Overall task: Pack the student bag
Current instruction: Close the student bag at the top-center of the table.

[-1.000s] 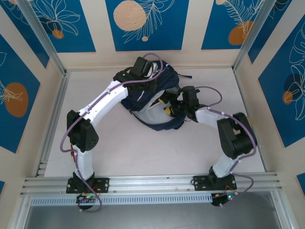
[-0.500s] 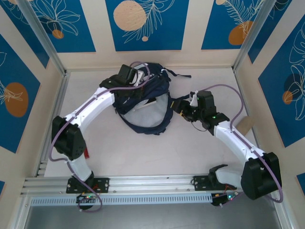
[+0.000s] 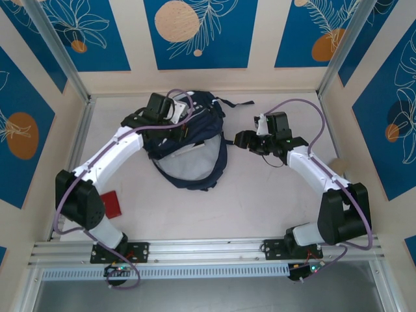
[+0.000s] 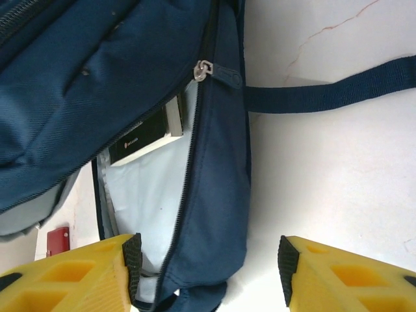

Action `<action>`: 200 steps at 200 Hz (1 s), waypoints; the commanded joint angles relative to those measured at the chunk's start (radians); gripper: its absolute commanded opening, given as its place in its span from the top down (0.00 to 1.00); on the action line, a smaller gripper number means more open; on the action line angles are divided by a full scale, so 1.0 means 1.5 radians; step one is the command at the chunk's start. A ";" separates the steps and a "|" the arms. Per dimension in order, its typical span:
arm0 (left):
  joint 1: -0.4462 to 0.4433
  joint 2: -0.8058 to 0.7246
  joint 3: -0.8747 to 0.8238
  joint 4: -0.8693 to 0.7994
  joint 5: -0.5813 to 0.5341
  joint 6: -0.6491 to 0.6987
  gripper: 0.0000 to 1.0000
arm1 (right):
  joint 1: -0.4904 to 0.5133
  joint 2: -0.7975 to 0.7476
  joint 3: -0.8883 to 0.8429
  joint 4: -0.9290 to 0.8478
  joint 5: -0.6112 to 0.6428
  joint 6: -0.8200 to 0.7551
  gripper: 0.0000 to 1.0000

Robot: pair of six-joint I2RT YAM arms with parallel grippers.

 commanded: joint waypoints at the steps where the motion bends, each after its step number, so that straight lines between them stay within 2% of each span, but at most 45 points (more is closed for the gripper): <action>1: -0.011 0.048 0.074 0.058 0.097 -0.067 1.00 | 0.001 -0.036 0.005 -0.023 0.043 0.043 0.39; 15: -0.025 0.096 0.121 0.070 0.122 -0.099 1.00 | -0.004 -0.056 0.001 -0.042 0.070 0.061 0.39; 43: -0.049 0.190 0.226 0.081 0.128 -0.150 0.99 | -0.010 -0.101 -0.011 -0.070 0.103 0.080 0.38; 51: -0.049 0.211 0.246 0.093 0.140 -0.169 0.91 | -0.010 -0.110 -0.013 -0.076 0.109 0.082 0.38; 72: -0.045 0.240 0.287 0.083 0.123 -0.202 0.61 | -0.010 -0.128 -0.015 -0.097 0.115 0.081 0.37; 87: -0.033 0.229 0.277 0.072 0.110 -0.209 0.48 | -0.009 -0.132 -0.012 -0.114 0.113 0.079 0.35; 108: -0.007 0.170 0.192 0.080 0.094 -0.215 0.36 | 0.000 -0.129 -0.010 -0.121 0.105 0.076 0.32; 138: 0.030 0.048 0.003 0.085 0.044 -0.201 0.30 | 0.035 -0.107 0.005 -0.114 0.108 0.072 0.24; 173: 0.040 -0.055 -0.186 0.064 -0.024 -0.184 0.30 | 0.095 -0.039 0.051 -0.112 0.130 0.069 0.20; 200: 0.041 -0.078 -0.303 0.093 -0.014 -0.191 0.39 | 0.137 0.030 0.092 -0.110 0.127 0.068 0.20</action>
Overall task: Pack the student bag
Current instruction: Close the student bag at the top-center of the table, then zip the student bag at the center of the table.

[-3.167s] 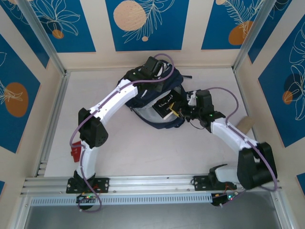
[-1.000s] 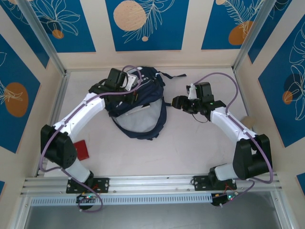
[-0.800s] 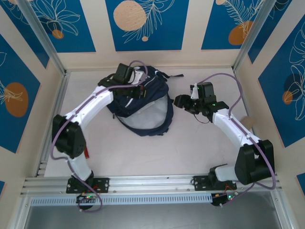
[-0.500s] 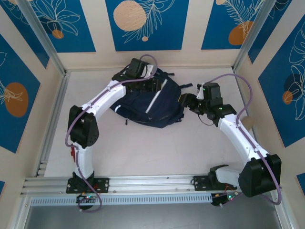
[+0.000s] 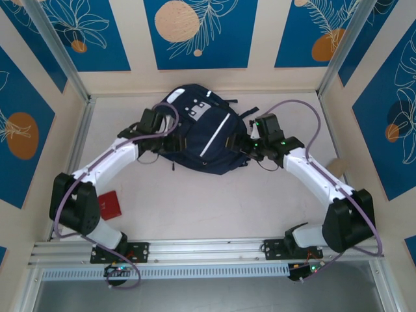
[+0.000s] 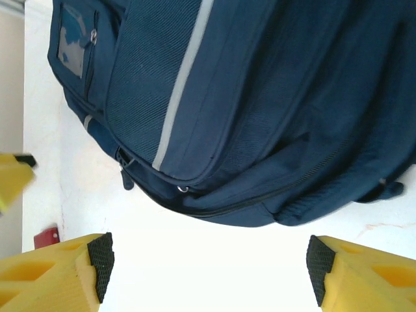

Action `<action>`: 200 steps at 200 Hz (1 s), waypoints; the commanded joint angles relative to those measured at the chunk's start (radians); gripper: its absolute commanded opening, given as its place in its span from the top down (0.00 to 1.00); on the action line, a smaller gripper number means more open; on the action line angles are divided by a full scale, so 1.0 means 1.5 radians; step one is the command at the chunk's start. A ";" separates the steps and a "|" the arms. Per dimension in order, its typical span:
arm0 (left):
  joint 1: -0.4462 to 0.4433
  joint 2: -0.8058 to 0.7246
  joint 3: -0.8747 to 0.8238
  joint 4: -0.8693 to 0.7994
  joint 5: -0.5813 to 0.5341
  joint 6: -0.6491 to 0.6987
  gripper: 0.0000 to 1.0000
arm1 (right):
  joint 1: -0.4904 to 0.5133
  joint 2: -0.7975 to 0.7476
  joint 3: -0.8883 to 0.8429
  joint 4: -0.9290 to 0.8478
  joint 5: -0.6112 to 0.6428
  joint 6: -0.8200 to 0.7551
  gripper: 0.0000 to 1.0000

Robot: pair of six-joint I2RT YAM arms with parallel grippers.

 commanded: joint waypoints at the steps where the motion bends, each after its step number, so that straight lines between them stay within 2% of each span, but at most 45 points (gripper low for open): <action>1: -0.002 -0.011 -0.083 0.014 -0.015 0.011 0.39 | 0.034 0.047 0.046 -0.003 0.008 -0.008 0.20; 39: -0.003 0.015 -0.152 0.075 -0.016 0.013 0.48 | 0.090 0.152 0.119 -0.006 -0.008 -0.004 0.22; 84: -0.002 0.081 -0.125 0.093 -0.035 0.010 0.58 | 0.136 0.261 0.223 -0.036 0.023 0.000 0.27; 131: -0.002 0.119 -0.107 0.125 -0.034 0.018 0.69 | 0.123 0.288 0.238 -0.084 0.086 0.058 0.32; 153: -0.002 0.144 -0.095 0.142 -0.026 0.016 0.71 | 0.110 0.289 0.227 -0.073 0.071 0.070 0.32; 180: -0.002 0.168 -0.077 0.142 -0.053 0.011 0.76 | 0.099 0.299 0.222 -0.061 0.045 0.073 0.33; 200: -0.002 0.173 -0.070 0.141 -0.058 0.004 0.83 | 0.095 0.314 0.228 -0.060 0.033 0.077 0.35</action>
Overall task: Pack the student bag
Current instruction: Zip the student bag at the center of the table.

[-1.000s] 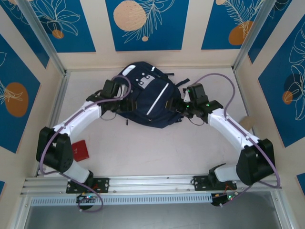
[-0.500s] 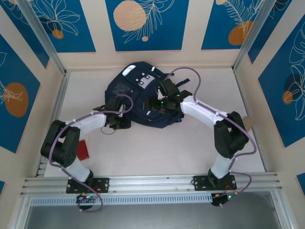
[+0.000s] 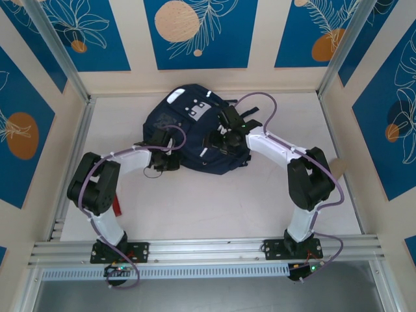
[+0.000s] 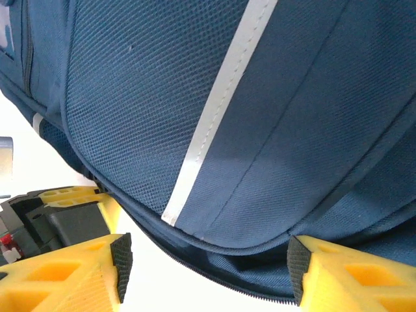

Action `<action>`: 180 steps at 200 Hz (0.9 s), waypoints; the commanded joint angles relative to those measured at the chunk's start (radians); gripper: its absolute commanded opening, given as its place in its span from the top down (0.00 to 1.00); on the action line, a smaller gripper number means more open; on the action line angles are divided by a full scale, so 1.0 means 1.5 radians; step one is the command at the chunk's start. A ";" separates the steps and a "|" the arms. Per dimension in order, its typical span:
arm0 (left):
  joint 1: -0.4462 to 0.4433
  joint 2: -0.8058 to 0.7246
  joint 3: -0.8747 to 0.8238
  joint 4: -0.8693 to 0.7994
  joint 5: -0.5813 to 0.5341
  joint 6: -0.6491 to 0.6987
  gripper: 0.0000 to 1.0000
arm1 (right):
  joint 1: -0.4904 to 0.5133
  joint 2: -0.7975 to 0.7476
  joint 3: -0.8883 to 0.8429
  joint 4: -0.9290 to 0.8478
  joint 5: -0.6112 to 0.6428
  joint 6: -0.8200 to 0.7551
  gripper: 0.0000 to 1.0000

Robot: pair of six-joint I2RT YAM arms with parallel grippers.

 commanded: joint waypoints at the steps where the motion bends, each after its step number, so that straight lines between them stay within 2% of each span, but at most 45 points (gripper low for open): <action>1: 0.000 0.010 0.022 0.007 -0.020 0.004 0.83 | -0.003 0.028 0.007 -0.003 -0.023 0.016 0.35; 33: -0.001 0.000 0.015 0.000 -0.009 0.010 1.00 | -0.002 0.062 0.020 0.003 -0.042 0.022 0.40; 50: -0.003 -0.016 0.005 -0.006 0.005 0.021 1.00 | -0.001 0.076 0.024 0.015 -0.050 0.030 0.43; 83: -0.004 -0.042 -0.019 0.002 0.031 0.031 1.00 | 0.002 0.102 0.032 0.042 -0.079 0.053 0.55; 124: -0.022 -0.067 -0.032 0.018 0.068 0.041 1.00 | 0.010 0.113 0.022 0.087 -0.078 0.081 0.56; 180: -0.078 -0.087 -0.073 0.059 0.073 0.019 1.00 | 0.031 0.178 0.046 0.114 -0.069 0.129 0.57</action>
